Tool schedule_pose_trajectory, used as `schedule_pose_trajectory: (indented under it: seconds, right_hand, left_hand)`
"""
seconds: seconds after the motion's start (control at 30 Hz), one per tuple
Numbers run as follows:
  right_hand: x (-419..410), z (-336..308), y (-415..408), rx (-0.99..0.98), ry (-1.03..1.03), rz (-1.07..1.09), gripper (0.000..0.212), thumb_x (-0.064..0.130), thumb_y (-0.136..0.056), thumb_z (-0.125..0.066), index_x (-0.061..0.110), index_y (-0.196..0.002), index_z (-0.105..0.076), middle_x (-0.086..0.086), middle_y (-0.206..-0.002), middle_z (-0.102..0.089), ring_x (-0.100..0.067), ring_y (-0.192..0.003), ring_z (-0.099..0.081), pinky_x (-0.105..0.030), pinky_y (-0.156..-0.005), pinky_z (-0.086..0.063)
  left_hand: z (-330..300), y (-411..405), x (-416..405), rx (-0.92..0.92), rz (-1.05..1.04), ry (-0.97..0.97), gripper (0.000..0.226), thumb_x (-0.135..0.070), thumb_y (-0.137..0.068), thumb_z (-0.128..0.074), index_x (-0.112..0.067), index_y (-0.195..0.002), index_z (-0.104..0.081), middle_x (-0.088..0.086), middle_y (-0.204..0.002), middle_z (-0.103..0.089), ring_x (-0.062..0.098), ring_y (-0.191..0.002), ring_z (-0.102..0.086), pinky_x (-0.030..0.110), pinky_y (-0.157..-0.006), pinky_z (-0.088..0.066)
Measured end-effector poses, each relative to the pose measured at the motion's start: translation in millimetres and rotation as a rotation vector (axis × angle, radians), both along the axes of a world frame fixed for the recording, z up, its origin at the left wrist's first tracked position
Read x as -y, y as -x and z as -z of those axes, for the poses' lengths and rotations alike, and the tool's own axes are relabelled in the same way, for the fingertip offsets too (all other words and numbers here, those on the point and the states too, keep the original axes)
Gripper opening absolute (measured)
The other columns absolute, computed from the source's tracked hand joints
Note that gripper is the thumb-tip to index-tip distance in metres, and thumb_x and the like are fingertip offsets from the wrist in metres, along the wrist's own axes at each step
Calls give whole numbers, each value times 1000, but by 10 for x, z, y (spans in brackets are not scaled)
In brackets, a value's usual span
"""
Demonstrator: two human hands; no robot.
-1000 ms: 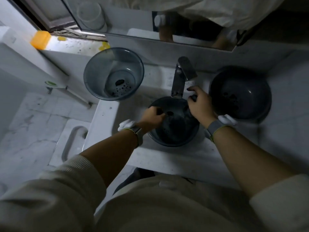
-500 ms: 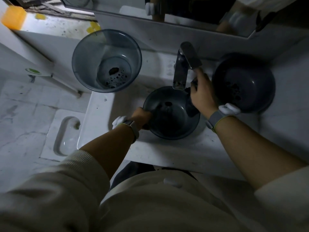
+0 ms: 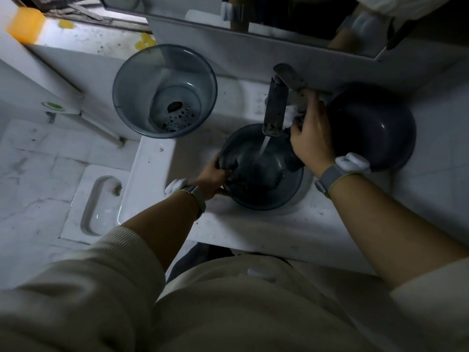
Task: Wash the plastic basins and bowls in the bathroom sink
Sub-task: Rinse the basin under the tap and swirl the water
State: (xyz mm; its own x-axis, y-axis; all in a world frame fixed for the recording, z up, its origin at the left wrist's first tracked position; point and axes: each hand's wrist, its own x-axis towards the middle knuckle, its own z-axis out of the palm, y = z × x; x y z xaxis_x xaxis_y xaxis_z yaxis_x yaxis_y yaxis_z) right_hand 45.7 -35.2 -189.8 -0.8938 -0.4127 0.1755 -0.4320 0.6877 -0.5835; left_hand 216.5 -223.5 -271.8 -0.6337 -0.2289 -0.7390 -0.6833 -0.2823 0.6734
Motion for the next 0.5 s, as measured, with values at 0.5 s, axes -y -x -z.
schedule_pose_trajectory:
  seconds: [0.5]
  right_hand:
    - [-62,-130,-88,-11,0,-22,82,5,-91,-57,46,-152,-23,-16,-132,-50,-43,-103,-61,-44,-80,-53]
  left_hand:
    - [-180,-192,-138,53,-168,-107,43,-26,-113,-49,-26,-156,-45,17,-123,-64,53,-108,-72,61,-77,-67]
